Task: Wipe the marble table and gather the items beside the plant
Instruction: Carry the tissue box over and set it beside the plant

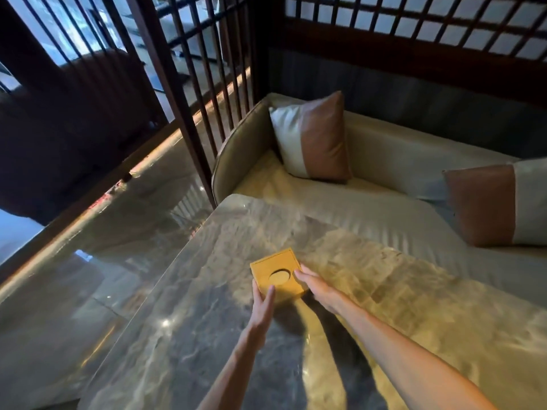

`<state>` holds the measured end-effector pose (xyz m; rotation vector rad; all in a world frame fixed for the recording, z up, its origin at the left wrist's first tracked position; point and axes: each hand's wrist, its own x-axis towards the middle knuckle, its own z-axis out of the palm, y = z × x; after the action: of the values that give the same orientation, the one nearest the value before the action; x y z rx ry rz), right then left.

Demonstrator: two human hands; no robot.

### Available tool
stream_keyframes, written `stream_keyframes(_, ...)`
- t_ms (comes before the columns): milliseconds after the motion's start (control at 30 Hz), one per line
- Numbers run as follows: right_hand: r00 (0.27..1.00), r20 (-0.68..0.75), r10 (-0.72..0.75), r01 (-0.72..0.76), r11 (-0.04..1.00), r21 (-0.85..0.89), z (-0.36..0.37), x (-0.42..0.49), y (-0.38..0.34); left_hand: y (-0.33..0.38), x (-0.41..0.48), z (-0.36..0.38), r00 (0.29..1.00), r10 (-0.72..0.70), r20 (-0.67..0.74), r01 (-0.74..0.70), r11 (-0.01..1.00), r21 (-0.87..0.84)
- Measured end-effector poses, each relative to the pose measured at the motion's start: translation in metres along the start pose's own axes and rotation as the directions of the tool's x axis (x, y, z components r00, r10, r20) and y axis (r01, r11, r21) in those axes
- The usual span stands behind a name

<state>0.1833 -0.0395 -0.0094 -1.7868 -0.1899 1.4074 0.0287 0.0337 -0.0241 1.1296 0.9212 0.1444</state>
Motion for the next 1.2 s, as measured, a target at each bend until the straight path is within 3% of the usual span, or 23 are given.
stream_keyframes(167, 0.994, -0.043, -0.098, 0.104, 0.981, 0.166, -0.018, -0.022, 0.025, 0.001, -0.010, 0.028, 0.984, 0.148, -0.104, -0.155, 0.986, -0.066)
stream_keyframes(367, 0.950, -0.184, -0.253, 0.303, 0.891, 0.339, -0.101, -0.120, 0.066, 0.030, -0.041, 0.115, 0.981, 0.192, -0.032, -0.194, 0.978, -0.080)
stream_keyframes(433, 0.940, -0.261, -0.218, 0.310, 0.867, 0.391, -0.148, -0.155, 0.094, 0.029, -0.053, 0.161, 0.981, 0.188, 0.054, -0.187, 0.982, -0.014)
stream_keyframes(633, 0.938, -0.299, -0.176, 0.306, 0.824, 0.476, -0.297, -0.273, 0.183, 0.005, -0.108, 0.347, 0.949, 0.094, 0.302, -0.131, 0.986, 0.106)
stream_keyframes(700, 0.916, -0.382, -0.126, 0.320, 0.804, 0.501, -0.338, -0.306, 0.214, -0.011, -0.125, 0.411, 0.935, 0.055, 0.352, -0.105, 0.986, 0.126)
stream_keyframes(800, 0.838, -0.545, -0.036, 0.403, 0.713, 0.574, -0.390, -0.346, 0.265, -0.042, -0.146, 0.506, 0.932, 0.061, 0.358, -0.126, 0.978, 0.164)
stream_keyframes(1000, 0.680, -0.703, 0.211, 0.509, 0.554, 0.659, -0.447, -0.380, 0.349, -0.182, -0.099, 0.634, 0.945, 0.054, 0.321, -0.164, 0.931, 0.326)
stream_keyframes(1067, 0.669, -0.701, 0.247, 0.517, 0.524, 0.677, -0.457, -0.383, 0.369, -0.184, -0.121, 0.656, 0.934, -0.005, 0.356, -0.131, 0.925, 0.356)
stream_keyframes(1200, 0.714, -0.640, 0.283, 0.507, 0.421, 0.752, -0.476, -0.375, 0.406, -0.164, -0.162, 0.690, 0.896, -0.143, 0.420, -0.031, 0.924, 0.380)
